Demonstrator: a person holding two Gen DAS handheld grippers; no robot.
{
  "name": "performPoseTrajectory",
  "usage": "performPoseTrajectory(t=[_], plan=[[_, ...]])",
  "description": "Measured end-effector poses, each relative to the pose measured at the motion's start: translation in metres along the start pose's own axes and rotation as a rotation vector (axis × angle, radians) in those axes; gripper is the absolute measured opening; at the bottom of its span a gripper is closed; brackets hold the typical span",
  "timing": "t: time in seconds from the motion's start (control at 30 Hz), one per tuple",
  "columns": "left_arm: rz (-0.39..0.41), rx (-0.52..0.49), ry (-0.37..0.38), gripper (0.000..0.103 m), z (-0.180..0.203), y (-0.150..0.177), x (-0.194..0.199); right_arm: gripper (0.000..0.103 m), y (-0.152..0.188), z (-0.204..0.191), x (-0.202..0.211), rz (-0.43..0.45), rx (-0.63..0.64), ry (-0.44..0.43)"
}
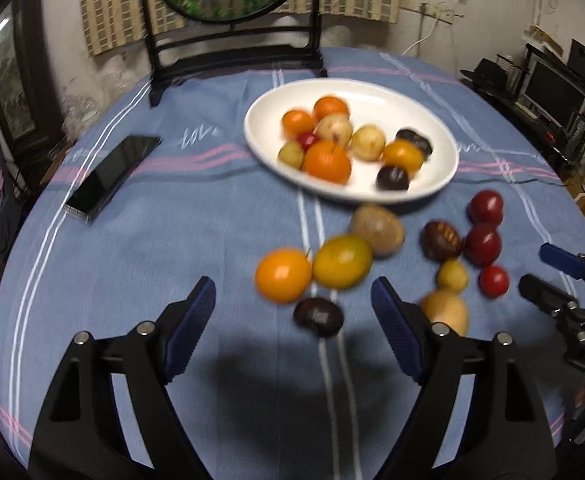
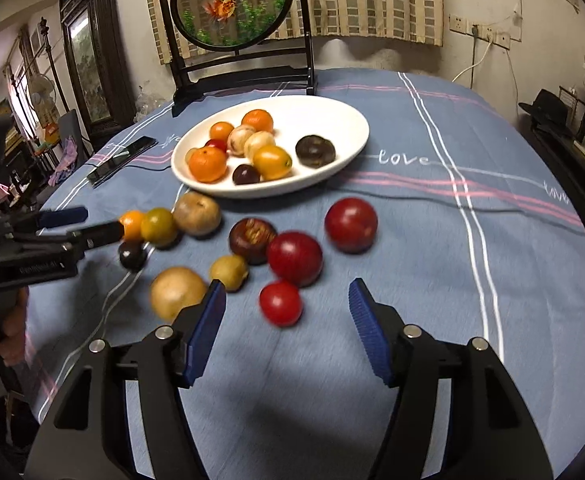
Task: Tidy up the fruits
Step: 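Move both tools back over the remaining fruits, then grasp a dark plum with the left tool while the right tool grasps a red tomato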
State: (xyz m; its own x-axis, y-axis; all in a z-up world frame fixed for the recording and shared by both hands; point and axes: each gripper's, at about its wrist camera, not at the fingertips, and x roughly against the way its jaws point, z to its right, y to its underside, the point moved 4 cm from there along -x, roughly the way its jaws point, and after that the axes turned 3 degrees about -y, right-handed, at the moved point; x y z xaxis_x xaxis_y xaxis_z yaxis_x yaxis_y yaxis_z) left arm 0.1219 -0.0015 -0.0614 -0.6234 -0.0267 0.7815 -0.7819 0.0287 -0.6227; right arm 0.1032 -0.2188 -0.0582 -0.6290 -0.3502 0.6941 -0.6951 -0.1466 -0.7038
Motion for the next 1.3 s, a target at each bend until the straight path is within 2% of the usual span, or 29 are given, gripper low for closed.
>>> performPoseTrajectory(t=[0.33,0.93,1.07,1.23,1.3], plan=[[-0.06,0.001,0.012,0.083,0.005,0.033,-0.009,0.065,0.026,-0.007,0.007,-0.019,-0.006,-0.018],[-0.101,0.035,-0.005,0.081,0.002,0.026,-0.031,0.065,0.037,0.001,-0.005,-0.061,-0.034,-0.003],[-0.087,0.03,-0.024,0.062,0.004,0.023,-0.032,0.065,0.038,0.002,-0.007,-0.072,-0.045,-0.01],[-0.084,0.029,-0.012,0.052,0.009,0.019,-0.033,0.065,0.039,0.0,-0.008,-0.081,-0.033,-0.009],[-0.076,0.026,-0.007,0.042,0.01,0.018,-0.034,0.065,0.039,-0.001,-0.009,-0.085,-0.029,-0.005]])
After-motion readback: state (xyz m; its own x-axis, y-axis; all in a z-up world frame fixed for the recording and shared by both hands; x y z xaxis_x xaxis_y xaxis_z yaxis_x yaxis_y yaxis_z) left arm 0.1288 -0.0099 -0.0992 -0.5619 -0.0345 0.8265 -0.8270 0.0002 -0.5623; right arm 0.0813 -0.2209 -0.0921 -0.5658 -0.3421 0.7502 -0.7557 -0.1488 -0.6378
